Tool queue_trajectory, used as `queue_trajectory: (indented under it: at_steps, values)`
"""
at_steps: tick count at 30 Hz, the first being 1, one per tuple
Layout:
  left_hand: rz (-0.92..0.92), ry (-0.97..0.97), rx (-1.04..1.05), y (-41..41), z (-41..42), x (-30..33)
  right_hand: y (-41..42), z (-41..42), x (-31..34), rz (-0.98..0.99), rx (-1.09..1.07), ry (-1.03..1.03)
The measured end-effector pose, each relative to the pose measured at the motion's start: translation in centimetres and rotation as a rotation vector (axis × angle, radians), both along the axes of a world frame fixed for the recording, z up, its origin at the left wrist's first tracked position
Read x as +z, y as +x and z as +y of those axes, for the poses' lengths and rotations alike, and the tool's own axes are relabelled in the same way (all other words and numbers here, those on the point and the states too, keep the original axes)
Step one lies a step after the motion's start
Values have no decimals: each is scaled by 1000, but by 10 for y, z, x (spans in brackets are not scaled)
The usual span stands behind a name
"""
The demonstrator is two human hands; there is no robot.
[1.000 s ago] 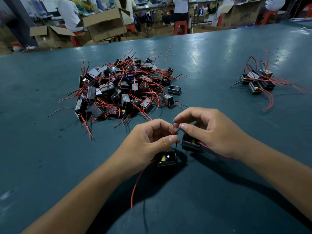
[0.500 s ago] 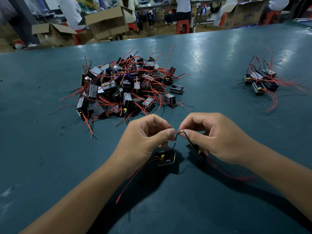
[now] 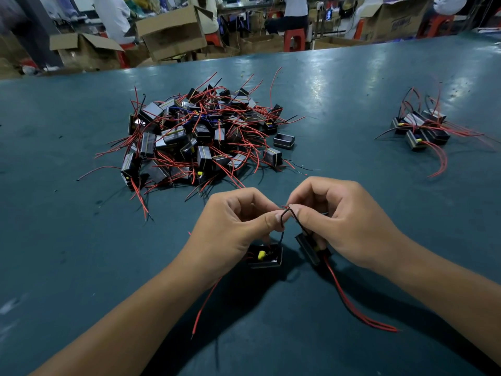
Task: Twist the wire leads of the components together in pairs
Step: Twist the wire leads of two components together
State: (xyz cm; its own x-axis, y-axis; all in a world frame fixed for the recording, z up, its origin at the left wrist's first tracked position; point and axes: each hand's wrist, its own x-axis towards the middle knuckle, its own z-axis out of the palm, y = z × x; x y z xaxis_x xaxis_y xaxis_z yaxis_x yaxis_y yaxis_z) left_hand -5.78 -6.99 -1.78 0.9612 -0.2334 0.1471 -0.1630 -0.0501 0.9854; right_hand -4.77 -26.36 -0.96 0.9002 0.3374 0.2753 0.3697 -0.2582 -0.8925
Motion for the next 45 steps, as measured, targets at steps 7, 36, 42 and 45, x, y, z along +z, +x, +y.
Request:
queue_trajectory:
  at_steps: [7, 36, 42, 45]
  values:
    - [13, -23, 1, -2, 0, 3, 0, 1, 0, -6, -11, 10]
    - [53, 32, -18, -3, -1, 5, 0, 3, -6, 137, -61, 42]
    - [72, 61, -82, -5, -3, 5, 1, 4, -7, 158, -62, 82]
    - [47, 128, -93, -8, -4, 5, -1, 4, -7, 142, -57, 63]
